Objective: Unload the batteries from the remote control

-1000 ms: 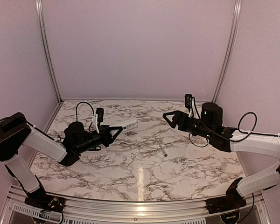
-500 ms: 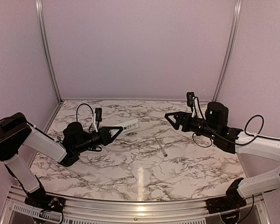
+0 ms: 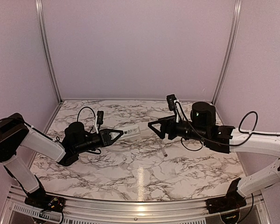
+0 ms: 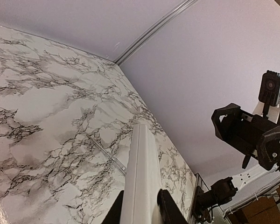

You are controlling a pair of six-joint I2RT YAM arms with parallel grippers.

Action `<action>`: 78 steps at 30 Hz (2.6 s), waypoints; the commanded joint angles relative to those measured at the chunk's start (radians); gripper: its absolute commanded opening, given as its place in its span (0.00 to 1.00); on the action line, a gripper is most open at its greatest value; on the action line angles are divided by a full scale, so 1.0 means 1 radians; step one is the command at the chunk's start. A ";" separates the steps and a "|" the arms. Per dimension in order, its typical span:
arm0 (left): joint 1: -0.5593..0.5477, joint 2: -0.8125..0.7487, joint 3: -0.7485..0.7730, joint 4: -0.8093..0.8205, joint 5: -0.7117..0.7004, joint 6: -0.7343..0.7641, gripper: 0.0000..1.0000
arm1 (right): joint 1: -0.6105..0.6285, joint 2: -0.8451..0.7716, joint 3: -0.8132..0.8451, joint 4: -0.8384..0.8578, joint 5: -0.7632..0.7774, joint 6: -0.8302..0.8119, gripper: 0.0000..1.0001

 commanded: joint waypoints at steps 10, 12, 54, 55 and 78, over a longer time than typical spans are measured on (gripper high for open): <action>0.002 -0.040 -0.049 0.050 -0.027 -0.047 0.00 | 0.091 0.125 0.124 -0.029 -0.018 -0.023 0.77; 0.002 -0.048 -0.048 0.027 -0.048 -0.040 0.00 | 0.091 0.135 0.122 -0.020 -0.025 -0.022 0.77; 0.002 0.037 -0.081 0.219 -0.017 -0.160 0.00 | 0.094 0.390 0.256 0.066 -0.090 0.117 0.73; 0.002 0.038 -0.081 0.220 -0.017 -0.162 0.00 | 0.094 0.393 0.257 0.068 -0.095 0.119 0.73; 0.002 0.021 -0.102 0.245 -0.033 -0.164 0.00 | 0.094 0.439 0.300 0.049 -0.047 0.117 0.71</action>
